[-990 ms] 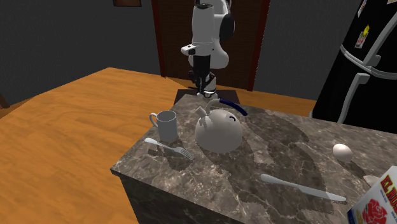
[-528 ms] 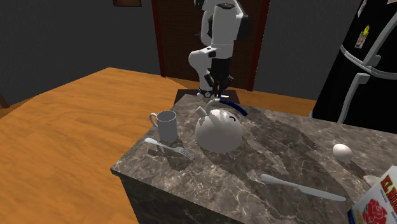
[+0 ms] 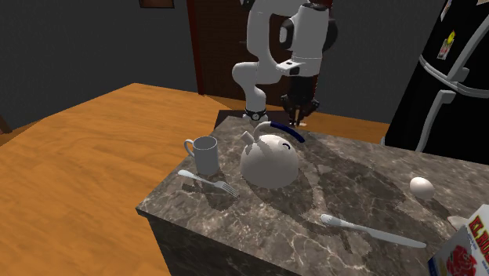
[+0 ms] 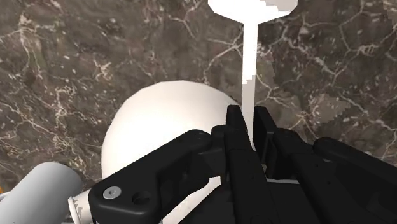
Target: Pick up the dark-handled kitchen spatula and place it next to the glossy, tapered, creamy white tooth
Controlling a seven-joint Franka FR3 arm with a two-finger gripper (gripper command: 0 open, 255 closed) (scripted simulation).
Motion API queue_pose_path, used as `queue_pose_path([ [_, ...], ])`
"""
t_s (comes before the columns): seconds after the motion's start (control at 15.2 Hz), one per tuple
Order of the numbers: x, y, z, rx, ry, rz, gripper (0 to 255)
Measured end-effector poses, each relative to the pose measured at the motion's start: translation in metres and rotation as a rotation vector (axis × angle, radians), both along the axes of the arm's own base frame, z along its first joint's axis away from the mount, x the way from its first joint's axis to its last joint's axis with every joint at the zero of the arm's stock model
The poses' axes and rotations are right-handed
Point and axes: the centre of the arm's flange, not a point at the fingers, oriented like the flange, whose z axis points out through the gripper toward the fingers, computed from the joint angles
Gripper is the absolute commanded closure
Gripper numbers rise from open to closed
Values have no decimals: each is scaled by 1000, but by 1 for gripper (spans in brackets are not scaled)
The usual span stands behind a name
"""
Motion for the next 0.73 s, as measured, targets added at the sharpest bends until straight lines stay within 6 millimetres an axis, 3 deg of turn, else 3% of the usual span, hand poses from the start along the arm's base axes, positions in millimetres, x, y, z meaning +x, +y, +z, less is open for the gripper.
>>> queue_pose_path([
  [0.73, 67, 128, -1, 1, 0, 1, 255],
])
